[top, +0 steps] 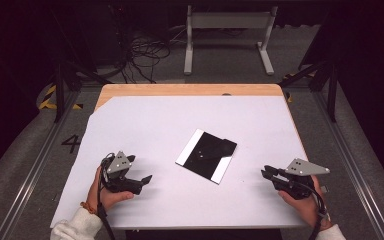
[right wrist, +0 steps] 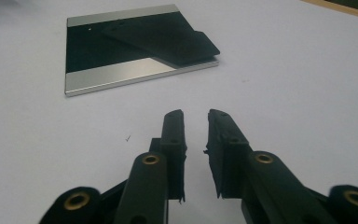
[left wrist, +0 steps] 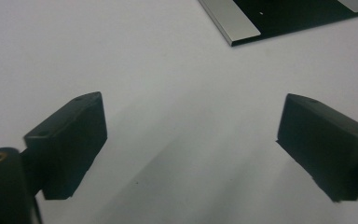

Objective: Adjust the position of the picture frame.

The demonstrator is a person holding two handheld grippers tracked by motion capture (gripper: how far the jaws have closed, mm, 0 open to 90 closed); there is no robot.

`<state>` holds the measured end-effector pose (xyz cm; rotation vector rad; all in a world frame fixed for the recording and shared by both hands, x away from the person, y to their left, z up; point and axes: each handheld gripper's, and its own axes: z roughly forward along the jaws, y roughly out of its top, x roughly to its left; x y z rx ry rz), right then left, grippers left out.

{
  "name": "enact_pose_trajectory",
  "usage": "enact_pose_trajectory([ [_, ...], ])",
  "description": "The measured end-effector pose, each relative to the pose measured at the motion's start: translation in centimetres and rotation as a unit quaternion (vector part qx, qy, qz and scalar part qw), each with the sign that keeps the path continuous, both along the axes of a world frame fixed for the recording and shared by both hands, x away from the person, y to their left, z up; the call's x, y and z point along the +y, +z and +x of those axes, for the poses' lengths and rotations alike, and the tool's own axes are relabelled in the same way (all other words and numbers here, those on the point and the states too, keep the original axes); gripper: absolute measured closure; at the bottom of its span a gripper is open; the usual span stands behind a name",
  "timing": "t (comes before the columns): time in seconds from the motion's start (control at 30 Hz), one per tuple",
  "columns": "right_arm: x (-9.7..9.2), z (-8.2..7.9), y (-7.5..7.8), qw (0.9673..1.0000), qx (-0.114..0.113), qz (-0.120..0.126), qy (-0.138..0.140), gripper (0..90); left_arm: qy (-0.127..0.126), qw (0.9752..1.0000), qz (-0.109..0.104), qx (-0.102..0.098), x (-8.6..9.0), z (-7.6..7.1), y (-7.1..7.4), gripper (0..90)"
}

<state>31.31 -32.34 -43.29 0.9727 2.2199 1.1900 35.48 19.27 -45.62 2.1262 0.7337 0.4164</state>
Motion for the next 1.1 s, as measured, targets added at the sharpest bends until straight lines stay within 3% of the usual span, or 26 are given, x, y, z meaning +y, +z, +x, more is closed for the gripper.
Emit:
enact_pose_trajectory([
  [0.07, 0.0, 0.1, -0.1, 1.0000, 0.002, -0.002, 0.001, 82.0, -0.005, 1.0000, -0.003, 0.008, -0.3, 0.1, -0.2, 13.7],
  [0.27, 0.3, 0.7, -0.2, 0.9999, 0.010, 0.000, 0.001, 86.7, -0.022, 0.9993, 0.029, 0.009, -0.6, -0.1, -0.5, 34.6],
  [0.37, 0.5, 1.2, -0.2, 0.9999, 0.014, -0.002, -0.002, 87.8, -0.023, 0.9991, 0.034, 0.012, -0.5, 0.0, -0.4, 49.0],
  [0.5, 0.9, 1.9, -0.2, 0.9998, 0.018, 0.007, -0.006, 89.2, -0.026, 0.9990, 0.032, 0.015, -0.7, 0.6, -0.1, 74.8],
  [0.6, 1.4, 2.5, -0.1, 0.9998, 0.019, 0.006, -0.007, 90.0, -0.031, 0.9987, 0.031, 0.026, -1.1, 1.2, -0.1, 86.8],
  [0.9, 3.3, 5.3, -0.2, 0.9998, 0.017, -0.010, -0.007, 90.0, -0.053, 0.9966, 0.048, 0.041, -3.0, 2.2, -0.1, 89.7],
  [1.1, 3.8, 7.3, -0.4, 0.9996, 0.021, -0.005, -0.020, 90.0, -0.069, 0.9953, 0.050, 0.046, -4.3, 2.4, -0.1, 89.8],
])
